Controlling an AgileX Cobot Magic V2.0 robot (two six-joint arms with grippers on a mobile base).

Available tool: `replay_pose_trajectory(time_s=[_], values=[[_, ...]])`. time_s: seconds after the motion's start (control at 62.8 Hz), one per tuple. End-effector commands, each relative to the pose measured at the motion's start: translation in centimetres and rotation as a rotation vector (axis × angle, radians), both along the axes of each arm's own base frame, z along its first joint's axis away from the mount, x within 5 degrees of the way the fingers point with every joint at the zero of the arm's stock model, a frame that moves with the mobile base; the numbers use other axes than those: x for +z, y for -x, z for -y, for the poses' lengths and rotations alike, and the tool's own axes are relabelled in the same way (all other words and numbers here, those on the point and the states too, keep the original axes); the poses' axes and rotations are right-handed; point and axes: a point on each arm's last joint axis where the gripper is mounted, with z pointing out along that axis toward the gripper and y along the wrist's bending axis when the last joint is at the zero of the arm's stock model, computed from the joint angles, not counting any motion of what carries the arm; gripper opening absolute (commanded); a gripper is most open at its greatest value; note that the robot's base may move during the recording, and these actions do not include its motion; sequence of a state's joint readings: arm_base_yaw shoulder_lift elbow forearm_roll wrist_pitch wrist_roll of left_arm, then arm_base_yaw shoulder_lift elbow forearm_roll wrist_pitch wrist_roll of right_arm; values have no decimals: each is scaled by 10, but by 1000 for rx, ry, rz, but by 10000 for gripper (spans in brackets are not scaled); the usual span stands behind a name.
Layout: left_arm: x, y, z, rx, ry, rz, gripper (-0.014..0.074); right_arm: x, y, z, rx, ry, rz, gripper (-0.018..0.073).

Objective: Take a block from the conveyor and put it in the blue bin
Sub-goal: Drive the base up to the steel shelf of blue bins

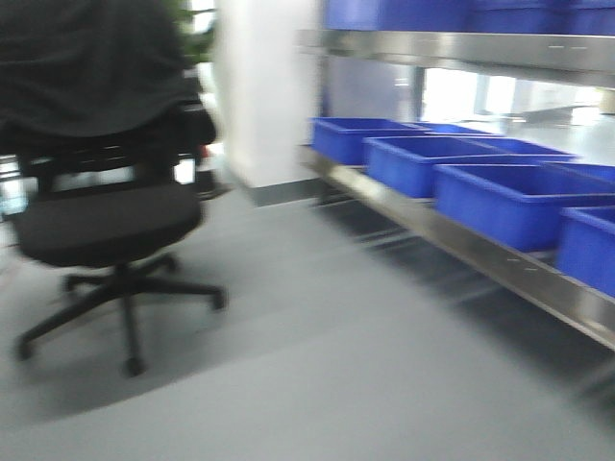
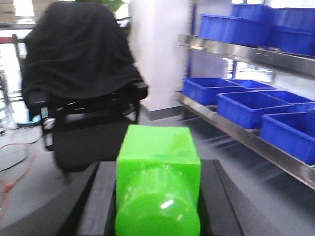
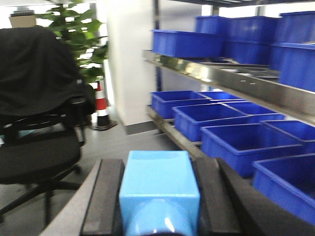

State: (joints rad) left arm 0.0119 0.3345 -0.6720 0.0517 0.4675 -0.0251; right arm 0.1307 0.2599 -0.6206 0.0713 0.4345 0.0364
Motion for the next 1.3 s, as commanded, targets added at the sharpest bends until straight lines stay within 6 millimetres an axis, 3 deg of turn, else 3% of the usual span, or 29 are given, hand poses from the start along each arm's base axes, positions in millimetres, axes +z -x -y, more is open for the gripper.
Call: replay_pose_trajectory(time_s=[0.0, 1.289], values=[[2, 1, 0, -8, 0, 25, -111, 4, 1, 1, -12, 4, 31, -162], [2, 1, 0, -8, 0, 25, -111, 4, 1, 1, -12, 4, 31, -162]])
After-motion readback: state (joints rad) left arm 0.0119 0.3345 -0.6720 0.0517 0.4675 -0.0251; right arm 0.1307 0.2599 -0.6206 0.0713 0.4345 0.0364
